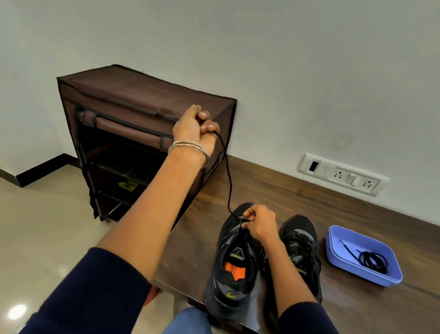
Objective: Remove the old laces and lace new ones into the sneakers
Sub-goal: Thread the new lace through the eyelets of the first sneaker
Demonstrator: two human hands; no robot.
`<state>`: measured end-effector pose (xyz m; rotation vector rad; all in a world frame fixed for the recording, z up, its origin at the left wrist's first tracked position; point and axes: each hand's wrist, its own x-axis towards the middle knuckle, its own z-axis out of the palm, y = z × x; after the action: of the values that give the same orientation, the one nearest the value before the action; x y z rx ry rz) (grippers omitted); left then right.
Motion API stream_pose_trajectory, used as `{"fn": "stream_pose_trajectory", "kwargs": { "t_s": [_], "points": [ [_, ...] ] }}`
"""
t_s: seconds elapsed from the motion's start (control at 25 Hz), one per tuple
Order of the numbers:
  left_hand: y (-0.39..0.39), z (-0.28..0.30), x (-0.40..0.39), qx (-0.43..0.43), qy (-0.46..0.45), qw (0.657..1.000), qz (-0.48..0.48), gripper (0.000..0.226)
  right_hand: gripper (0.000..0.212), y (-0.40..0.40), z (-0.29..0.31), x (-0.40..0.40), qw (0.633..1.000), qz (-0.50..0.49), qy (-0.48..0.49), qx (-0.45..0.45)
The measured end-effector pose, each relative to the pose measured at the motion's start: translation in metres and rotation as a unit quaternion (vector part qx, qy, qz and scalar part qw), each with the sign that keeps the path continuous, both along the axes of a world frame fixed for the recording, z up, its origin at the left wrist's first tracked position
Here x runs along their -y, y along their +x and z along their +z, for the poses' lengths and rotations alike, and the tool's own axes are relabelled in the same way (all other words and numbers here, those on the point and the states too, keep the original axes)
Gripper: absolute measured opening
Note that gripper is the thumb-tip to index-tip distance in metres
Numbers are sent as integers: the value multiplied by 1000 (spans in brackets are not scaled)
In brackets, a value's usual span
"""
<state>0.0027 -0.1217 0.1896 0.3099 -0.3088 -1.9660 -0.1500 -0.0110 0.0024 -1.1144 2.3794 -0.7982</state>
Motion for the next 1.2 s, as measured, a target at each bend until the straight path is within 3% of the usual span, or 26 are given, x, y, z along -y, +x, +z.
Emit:
{"fn": "stream_pose_trajectory", "kwargs": {
  "t_s": [0.08, 0.16, 0.24, 0.32, 0.36, 0.44, 0.52, 0.64, 0.72, 0.8, 0.88, 0.96, 1.04, 1.12, 1.2],
  "points": [
    [-6, -16, -12, 108, -32, 994, -16, 20, 21, 0, 25, -4, 992, -67, -33, 105],
    [-11, -37, -23, 290, -134, 947, -27, 13, 21, 4, 61, -14, 959, -112, -83, 247],
    [-18, -59, -35, 475, -306, 824, -39, 11, 24, 8, 101, -26, 929, -106, -143, 323],
    [-28, -85, -47, 581, -462, 666, -75, 12, 26, 13, 134, -35, 922, -86, -197, 322],
    [-34, -95, -54, 614, -500, 605, -89, 7, 27, 16, 146, -39, 923, -73, -219, 309],
    [-45, -107, -62, 652, -524, 542, -84, 13, 28, 18, 159, -42, 934, -47, -229, 271],
    [-50, -112, -60, 672, -505, 540, -44, 20, 24, 14, 162, -48, 953, -44, -190, 232],
    [-33, -124, -44, 754, -410, 512, 31, 20, 13, -10, 157, -70, 989, -77, -43, 122],
    [-12, -134, -30, 783, -365, 504, 0, 19, 20, -24, 147, -83, 994, -90, 44, 37],
    [-4, -136, -30, 742, -426, 514, -65, 34, 23, -22, 135, -82, 996, -84, 35, -3],
    [-14, -127, -44, 665, -533, 517, -78, 46, 17, -5, 129, -71, 997, -58, -25, 51],
    [-28, -115, -60, 608, -608, 507, -56, 34, 10, 12, 129, -58, 994, -42, -58, 80],
    [-32, -103, -65, 600, -626, 497, -36, 19, 7, 16, 130, -56, 992, -38, -81, 88],
    [-24, -100, -57, 633, -571, 522, -6, 11, 7, 8, 135, -69, 985, -38, -98, 137],
    [-10, -108, -40, 687, -422, 589, 58, 12, 8, -10, 135, -89, 981, -56, -100, 156]
  ]
}}
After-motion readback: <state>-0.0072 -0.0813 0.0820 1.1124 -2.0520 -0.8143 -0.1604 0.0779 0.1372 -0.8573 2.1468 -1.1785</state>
